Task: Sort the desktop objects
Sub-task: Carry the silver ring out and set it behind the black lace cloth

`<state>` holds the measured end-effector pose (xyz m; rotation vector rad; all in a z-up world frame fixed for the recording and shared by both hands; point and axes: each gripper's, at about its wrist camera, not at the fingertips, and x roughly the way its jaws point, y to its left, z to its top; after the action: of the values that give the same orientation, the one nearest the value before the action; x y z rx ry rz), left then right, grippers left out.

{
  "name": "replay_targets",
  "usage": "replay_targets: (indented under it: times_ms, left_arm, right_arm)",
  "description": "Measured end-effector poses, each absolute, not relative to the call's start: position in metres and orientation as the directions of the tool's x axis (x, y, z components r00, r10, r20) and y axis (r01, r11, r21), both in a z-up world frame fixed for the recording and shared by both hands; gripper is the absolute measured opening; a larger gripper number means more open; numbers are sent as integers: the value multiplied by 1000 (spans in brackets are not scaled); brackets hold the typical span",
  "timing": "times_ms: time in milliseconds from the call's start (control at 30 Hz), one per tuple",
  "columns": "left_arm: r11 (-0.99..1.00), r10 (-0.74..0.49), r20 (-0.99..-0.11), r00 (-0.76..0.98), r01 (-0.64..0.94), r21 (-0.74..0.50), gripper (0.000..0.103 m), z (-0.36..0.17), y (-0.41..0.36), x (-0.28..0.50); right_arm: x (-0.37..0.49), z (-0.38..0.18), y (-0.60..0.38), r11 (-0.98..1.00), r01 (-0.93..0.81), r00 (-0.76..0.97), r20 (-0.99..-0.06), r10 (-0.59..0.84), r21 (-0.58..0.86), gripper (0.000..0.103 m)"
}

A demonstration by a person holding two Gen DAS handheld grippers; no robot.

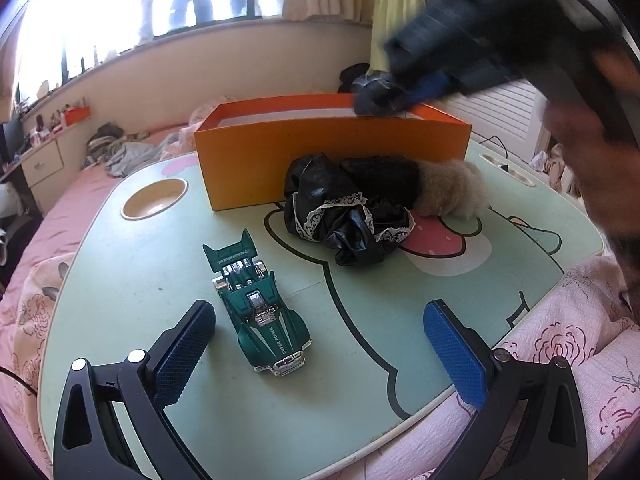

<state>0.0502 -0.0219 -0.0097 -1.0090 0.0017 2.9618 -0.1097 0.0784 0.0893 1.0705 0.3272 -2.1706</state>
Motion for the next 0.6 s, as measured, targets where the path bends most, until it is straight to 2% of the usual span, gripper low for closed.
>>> replay_targets:
  times_ms: [133, 333, 500, 600]
  left_arm:
    - [-1000, 11, -610, -792, -12, -3, 103, -9, -22, 51]
    - [-1000, 11, -611, -792, -12, -2, 103, -9, -22, 51]
    - [-1000, 10, -611, -792, -11, -2, 103, -9, -21, 51]
    - [-1000, 9, -611, -792, -11, -1, 103, -9, -21, 52]
  right_arm:
    - [-97, 83, 92, -743, 670, -490, -750, -445, 3, 28]
    - [-89, 87, 98, -734, 677, -479, -727, -492, 50, 28]
    - [-88, 90, 116, -657, 713, -358, -678, -642, 246, 28]
    - [-89, 82, 124, -631, 710, -284, -692, -663, 313, 28]
